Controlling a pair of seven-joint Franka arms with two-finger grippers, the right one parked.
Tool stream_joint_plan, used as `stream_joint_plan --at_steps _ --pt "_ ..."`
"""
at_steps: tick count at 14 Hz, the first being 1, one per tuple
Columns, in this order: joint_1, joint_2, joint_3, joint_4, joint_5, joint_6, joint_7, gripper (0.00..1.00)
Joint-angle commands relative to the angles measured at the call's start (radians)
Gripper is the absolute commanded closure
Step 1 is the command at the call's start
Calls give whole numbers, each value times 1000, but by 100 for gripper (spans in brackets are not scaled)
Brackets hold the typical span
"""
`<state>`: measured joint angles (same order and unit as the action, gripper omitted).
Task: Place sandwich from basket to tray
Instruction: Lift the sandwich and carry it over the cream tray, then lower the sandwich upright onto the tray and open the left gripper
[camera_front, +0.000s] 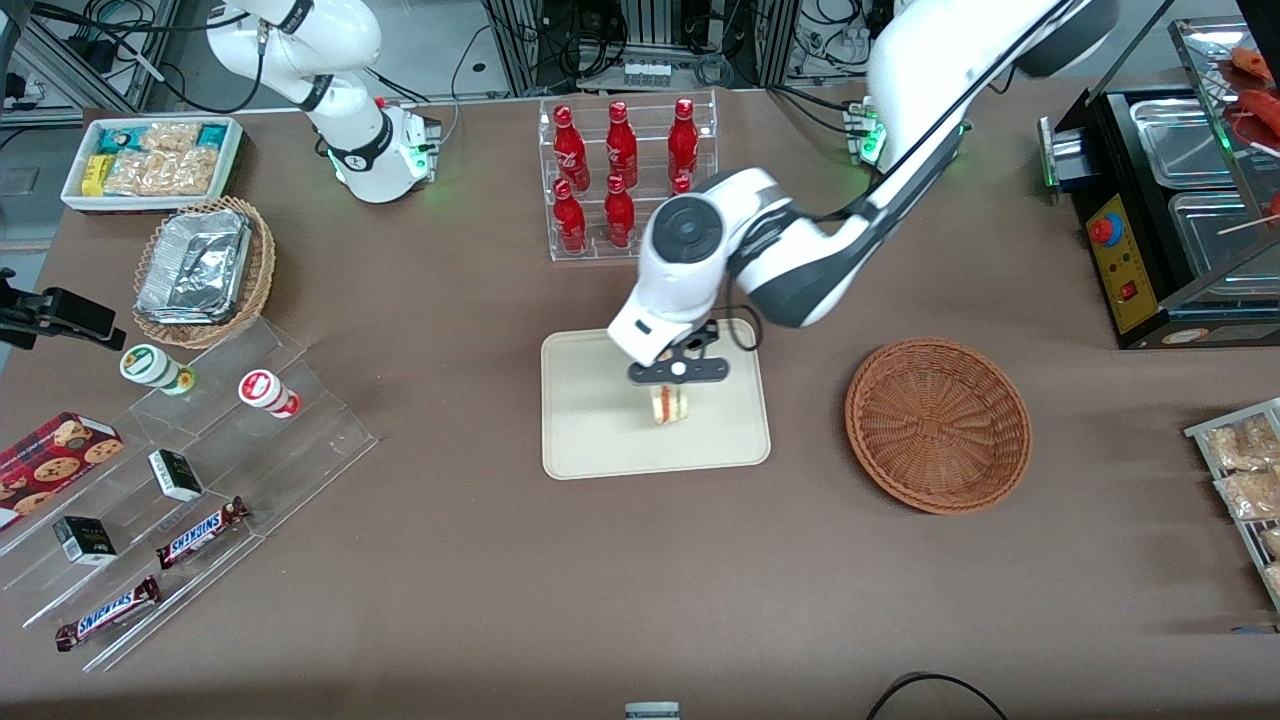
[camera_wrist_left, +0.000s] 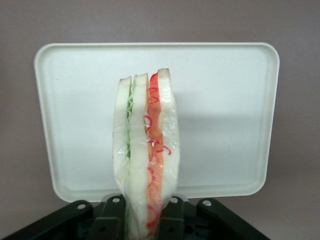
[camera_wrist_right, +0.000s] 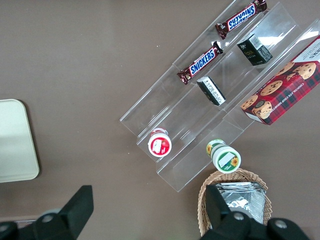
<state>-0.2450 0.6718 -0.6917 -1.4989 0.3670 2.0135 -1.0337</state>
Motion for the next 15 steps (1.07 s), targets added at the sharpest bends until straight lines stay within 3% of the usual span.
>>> stream_joint_plan --at_steps 1,8,9,10,11,12,13,14,15 --pt "-39 110 -2 75 105 -16 -75 100" --pt "-69 213 11 75 193 48 -100 100" --pt "-89 215 32 75 191 48 -101 90" --pt "-112 212 55 74 190 48 -111 88" --pt "-120 212 70 75 190 48 -123 76" --pt "-122 212 70 75 190 50 -126 48" --pt "-122 212 70 75 191 50 -125 12" --pt "-120 209 70 75 191 50 -124 0" --pt "-117 200 70 75 190 50 -124 0"
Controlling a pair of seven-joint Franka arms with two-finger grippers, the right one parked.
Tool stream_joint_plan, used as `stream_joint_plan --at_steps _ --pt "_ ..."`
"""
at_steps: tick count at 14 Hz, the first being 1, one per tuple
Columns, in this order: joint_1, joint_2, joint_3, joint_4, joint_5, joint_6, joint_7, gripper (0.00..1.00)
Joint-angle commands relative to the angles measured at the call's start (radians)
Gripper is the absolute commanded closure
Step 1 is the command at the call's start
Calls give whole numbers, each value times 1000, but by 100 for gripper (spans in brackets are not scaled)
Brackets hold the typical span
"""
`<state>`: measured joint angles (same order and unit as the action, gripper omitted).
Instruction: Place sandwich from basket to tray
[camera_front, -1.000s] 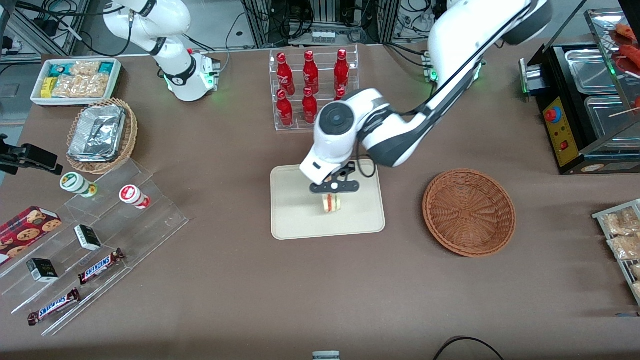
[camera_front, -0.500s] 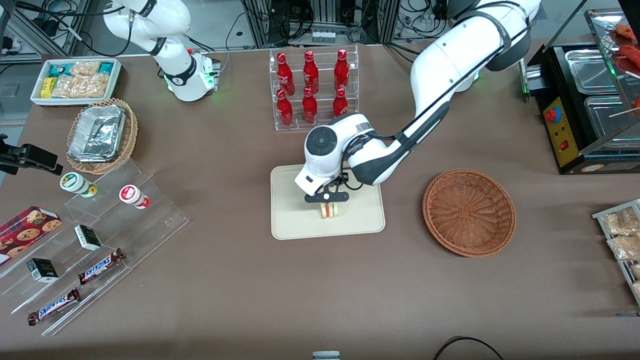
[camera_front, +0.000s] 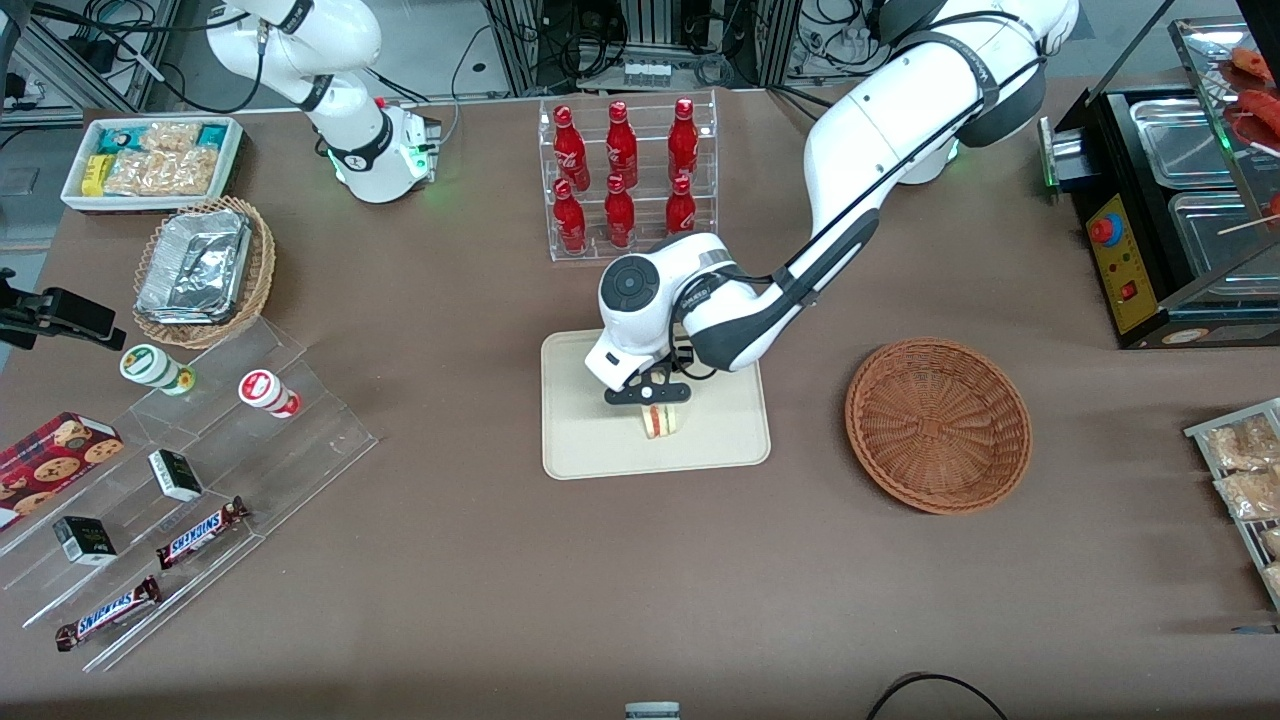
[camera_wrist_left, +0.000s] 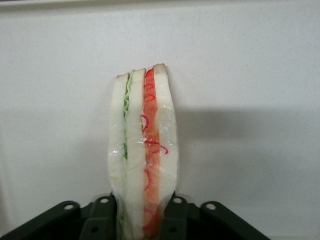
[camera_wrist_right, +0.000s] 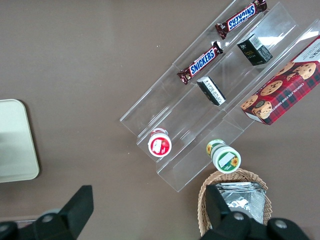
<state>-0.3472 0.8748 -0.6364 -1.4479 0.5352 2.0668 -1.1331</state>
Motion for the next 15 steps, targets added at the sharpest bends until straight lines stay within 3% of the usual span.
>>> stream_joint_plan --at_steps 1,7,12,15 --pt "-6 -22 9 20 16 -11 -28 0" --pt "-3 -244 15 21 -61 -88 -45 0" --pt "169 -488 12 18 -130 -261 -19 0" --pt "281 -601 38 18 -231 -379 187 0"
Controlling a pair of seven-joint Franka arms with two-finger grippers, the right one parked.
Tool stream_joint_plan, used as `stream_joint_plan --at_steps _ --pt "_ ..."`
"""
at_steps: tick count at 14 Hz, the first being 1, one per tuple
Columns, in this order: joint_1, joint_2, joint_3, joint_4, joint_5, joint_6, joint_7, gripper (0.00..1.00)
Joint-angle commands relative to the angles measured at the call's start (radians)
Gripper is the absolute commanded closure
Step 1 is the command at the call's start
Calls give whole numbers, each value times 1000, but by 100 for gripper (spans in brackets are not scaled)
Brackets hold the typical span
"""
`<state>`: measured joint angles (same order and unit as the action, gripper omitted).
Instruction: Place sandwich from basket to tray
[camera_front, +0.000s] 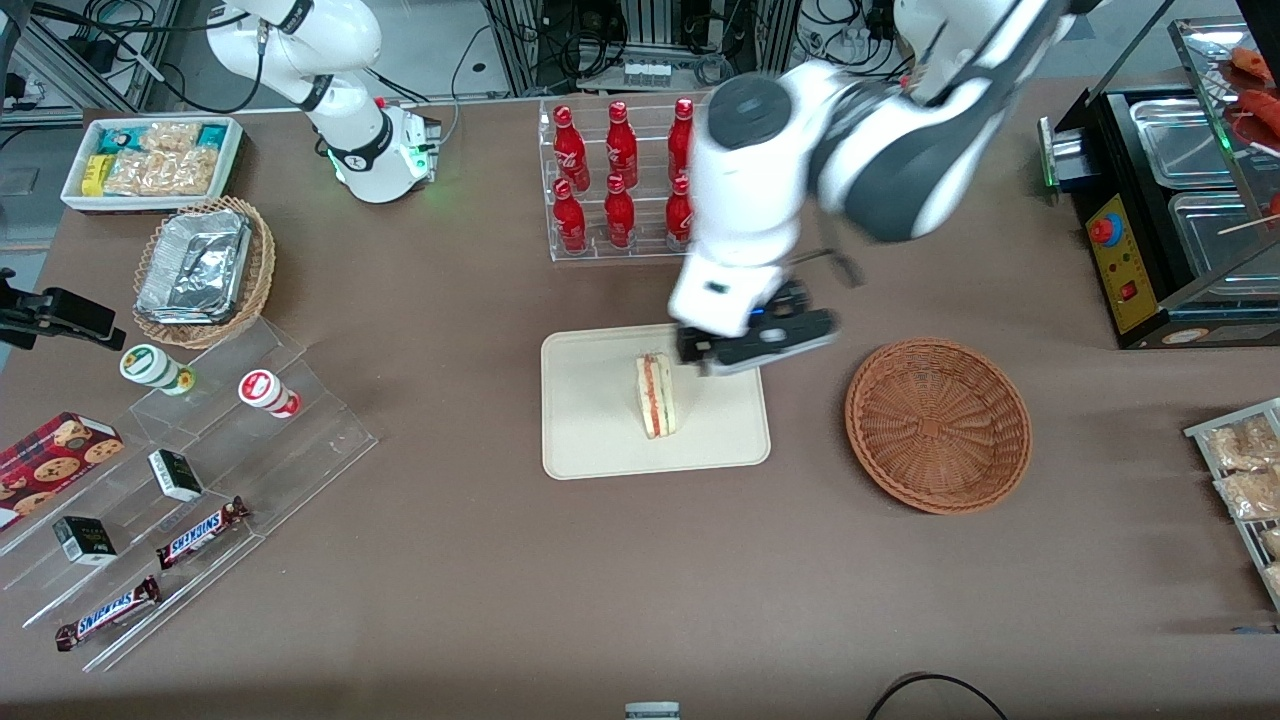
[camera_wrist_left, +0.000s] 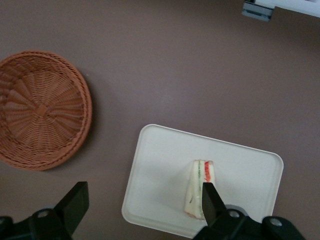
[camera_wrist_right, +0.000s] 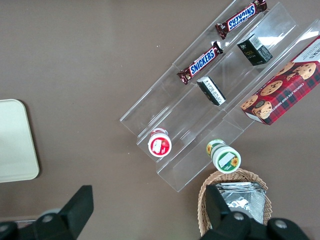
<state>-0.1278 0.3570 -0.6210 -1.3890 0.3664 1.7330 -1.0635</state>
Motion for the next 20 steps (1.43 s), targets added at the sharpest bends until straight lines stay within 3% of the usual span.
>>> stream_joint_plan --at_steps 1,6,9,12,20 --pt "80 -114 68 -41 -99 -85 219 0" --pt "76 -260 373 -59 -271 -197 662 0" --pt "79 -306 492 -79 -296 -253 882 0" --pt "96 -299 540 -94 -293 -237 945 0" --pt "100 -334 544 -149 -319 -236 1054 0"
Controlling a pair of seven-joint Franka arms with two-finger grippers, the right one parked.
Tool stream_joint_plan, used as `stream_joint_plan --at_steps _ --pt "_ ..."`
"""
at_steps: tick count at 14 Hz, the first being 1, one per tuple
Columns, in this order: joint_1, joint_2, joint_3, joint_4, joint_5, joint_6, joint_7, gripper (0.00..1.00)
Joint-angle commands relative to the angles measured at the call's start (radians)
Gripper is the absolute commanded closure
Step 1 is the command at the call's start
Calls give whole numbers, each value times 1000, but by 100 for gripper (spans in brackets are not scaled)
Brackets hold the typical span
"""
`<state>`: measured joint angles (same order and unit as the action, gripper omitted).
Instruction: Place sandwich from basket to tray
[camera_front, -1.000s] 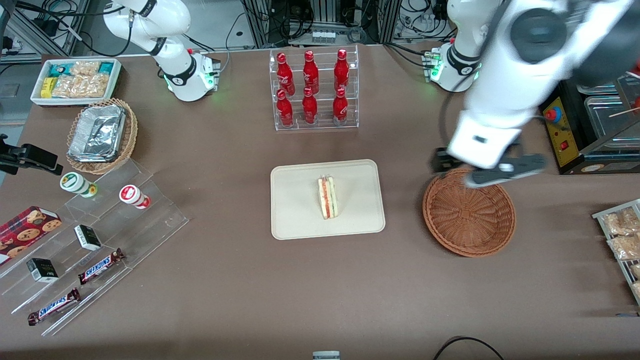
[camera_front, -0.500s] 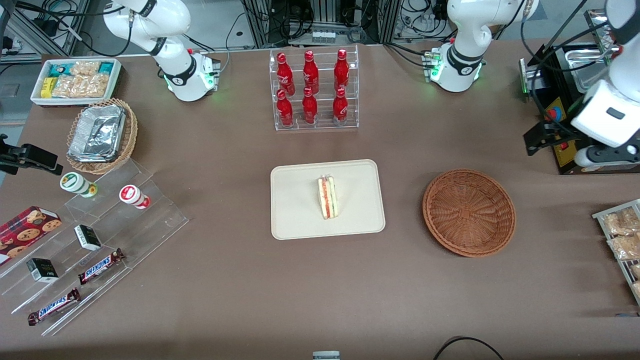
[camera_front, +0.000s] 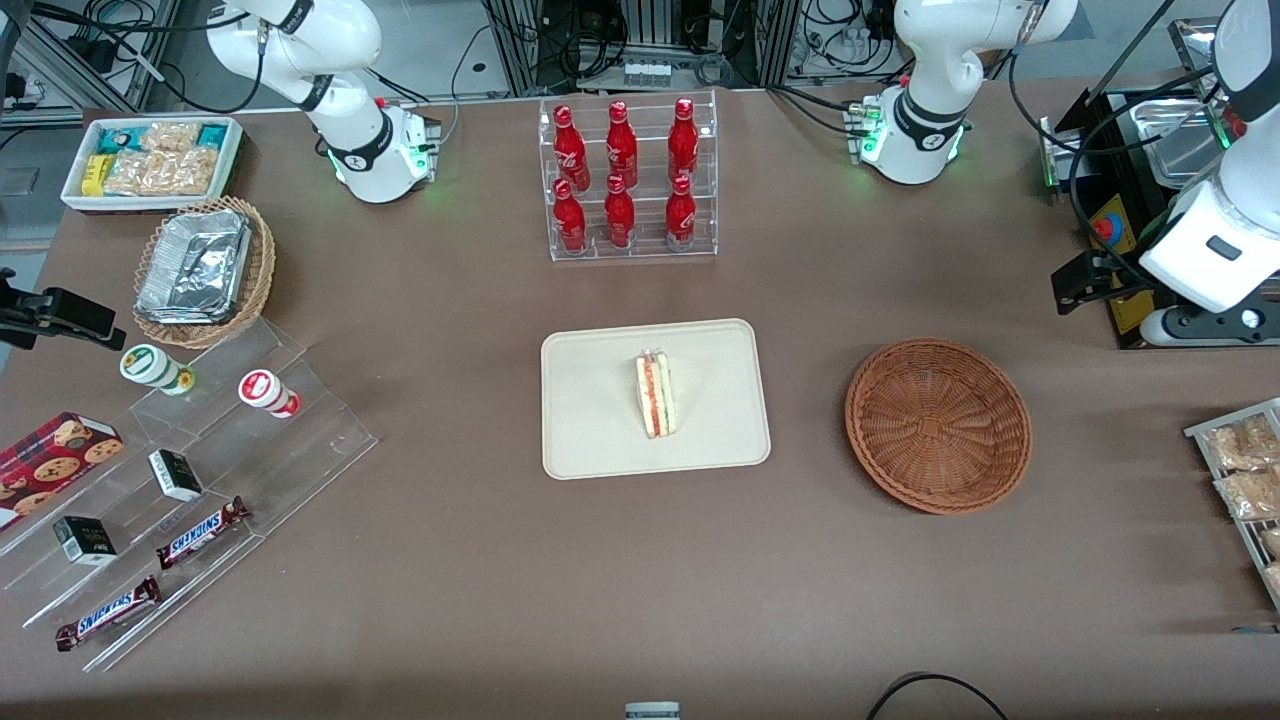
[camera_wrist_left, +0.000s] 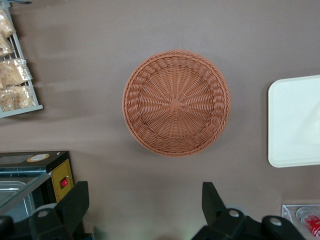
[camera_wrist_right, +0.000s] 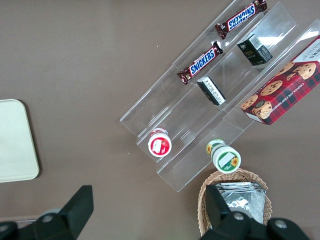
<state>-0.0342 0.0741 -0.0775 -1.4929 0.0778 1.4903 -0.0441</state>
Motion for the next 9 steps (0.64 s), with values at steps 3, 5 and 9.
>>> stream_joint_plan --at_steps 3,5,9 --pt "37 -123 10 -125 -42 22 111 0" --pt "39 -125 47 -118 -91 21 136 0" --pt "33 -119 47 -95 -93 24 136 0"
